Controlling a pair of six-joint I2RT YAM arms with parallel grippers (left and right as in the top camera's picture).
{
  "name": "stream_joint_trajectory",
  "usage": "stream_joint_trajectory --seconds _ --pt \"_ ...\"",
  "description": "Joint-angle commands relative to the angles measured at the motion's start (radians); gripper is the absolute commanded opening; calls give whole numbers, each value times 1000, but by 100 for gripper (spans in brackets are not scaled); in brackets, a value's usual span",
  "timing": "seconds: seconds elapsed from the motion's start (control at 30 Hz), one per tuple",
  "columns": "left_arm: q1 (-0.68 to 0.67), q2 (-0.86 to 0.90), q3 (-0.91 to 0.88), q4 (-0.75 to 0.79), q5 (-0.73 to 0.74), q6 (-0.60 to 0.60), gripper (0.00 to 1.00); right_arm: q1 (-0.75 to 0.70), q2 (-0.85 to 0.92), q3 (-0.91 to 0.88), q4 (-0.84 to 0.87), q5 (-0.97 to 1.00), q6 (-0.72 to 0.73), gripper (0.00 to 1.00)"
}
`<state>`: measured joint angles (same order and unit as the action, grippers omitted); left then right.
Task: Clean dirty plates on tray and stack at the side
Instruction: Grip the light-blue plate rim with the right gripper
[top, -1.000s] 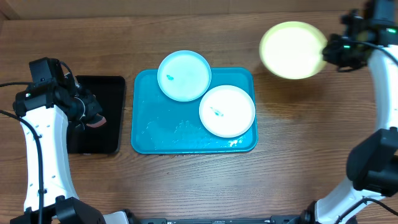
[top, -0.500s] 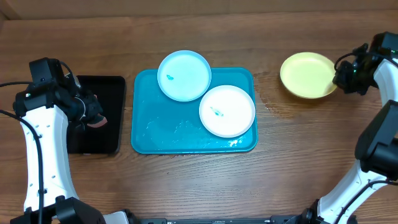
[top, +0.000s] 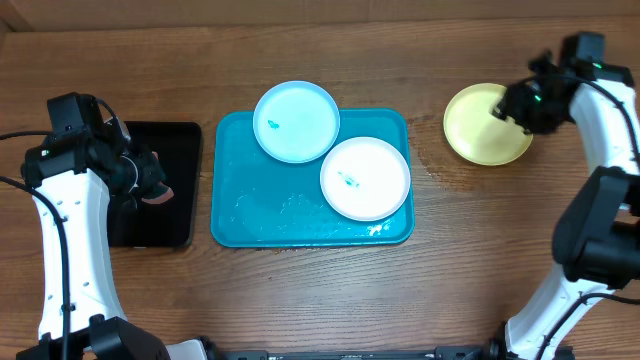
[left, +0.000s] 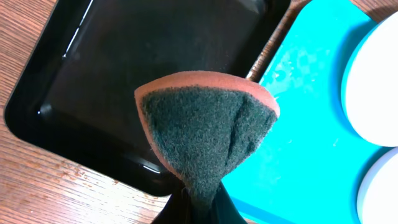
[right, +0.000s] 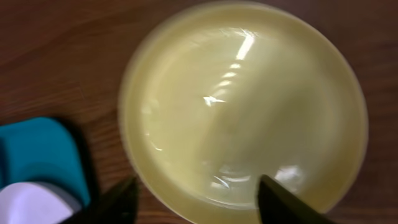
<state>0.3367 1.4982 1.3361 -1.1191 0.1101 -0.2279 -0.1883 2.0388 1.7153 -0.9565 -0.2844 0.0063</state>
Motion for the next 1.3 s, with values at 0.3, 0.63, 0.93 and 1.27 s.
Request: stream_joint_trajectory --seconds 0.3,0.63,0.93,1.27 --pt "10 5 14 -15 25 53 4 518 69 63 369 164 -22 100" --pt "10 5 14 -14 26 57 4 642 238 63 472 306 -22 96" --pt "10 5 14 -10 26 56 5 664 262 64 484 272 -34 47" --pt "10 5 14 -10 26 56 4 723 262 64 454 253 -34 4"
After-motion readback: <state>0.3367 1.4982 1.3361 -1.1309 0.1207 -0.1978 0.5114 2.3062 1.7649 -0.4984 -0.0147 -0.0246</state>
